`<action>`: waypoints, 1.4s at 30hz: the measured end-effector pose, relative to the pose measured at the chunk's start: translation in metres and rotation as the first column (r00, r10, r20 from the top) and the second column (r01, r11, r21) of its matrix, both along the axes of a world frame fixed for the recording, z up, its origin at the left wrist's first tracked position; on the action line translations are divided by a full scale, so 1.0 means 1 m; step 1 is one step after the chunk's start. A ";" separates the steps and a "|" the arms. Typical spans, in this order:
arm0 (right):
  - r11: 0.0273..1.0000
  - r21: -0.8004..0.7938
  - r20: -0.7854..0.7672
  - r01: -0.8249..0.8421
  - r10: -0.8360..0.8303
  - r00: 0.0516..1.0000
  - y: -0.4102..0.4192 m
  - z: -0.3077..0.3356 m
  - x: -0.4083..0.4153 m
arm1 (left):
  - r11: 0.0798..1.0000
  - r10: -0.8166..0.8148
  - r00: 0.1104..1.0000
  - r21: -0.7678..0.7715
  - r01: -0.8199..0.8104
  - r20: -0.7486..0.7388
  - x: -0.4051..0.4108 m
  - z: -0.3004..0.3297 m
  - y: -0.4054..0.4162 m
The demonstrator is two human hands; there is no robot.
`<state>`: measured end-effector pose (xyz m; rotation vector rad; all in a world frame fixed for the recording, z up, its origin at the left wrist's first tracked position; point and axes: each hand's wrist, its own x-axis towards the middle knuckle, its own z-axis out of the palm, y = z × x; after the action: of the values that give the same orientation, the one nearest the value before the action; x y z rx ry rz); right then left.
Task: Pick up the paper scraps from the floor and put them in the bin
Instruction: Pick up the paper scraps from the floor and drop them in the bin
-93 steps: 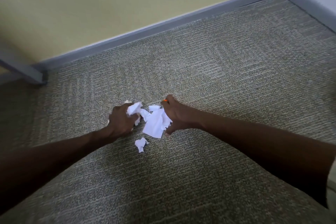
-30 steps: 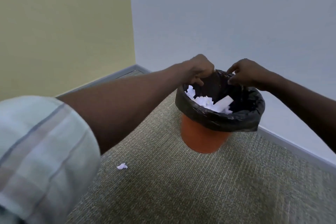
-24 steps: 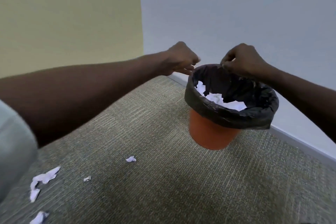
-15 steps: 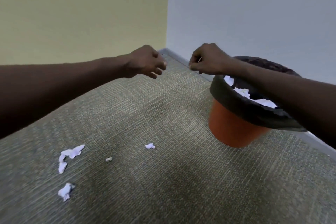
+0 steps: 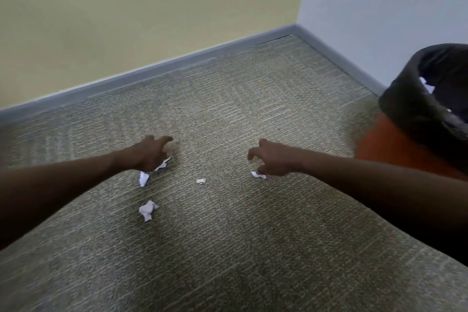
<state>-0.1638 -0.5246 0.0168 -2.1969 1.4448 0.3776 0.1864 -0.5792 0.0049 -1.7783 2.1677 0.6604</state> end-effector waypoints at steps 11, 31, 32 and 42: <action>1.000 -0.019 0.257 0.013 -0.008 0.966 0.001 -0.059 0.029 | 0.954 -0.076 0.975 -0.299 0.010 -0.209 0.050 -0.051 0.054; 0.966 -0.144 0.361 -0.213 0.252 0.898 -0.011 -0.060 0.128 | 0.865 0.325 0.838 -0.222 -0.451 -0.438 0.051 -0.050 0.104; 0.973 -0.144 0.385 -0.182 0.225 0.895 -0.013 -0.059 0.131 | 0.907 0.246 0.869 -0.213 -0.362 -0.429 0.051 -0.052 0.109; 0.944 -0.145 0.248 -0.296 0.325 0.913 -0.025 -0.051 0.196 | 0.963 0.008 0.983 -0.265 -0.058 -0.184 0.062 -0.066 0.131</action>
<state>0.0326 -0.5494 -0.0339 -2.4580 0.9911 0.0994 0.2486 -0.4485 -0.0611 -1.9596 2.4554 0.5776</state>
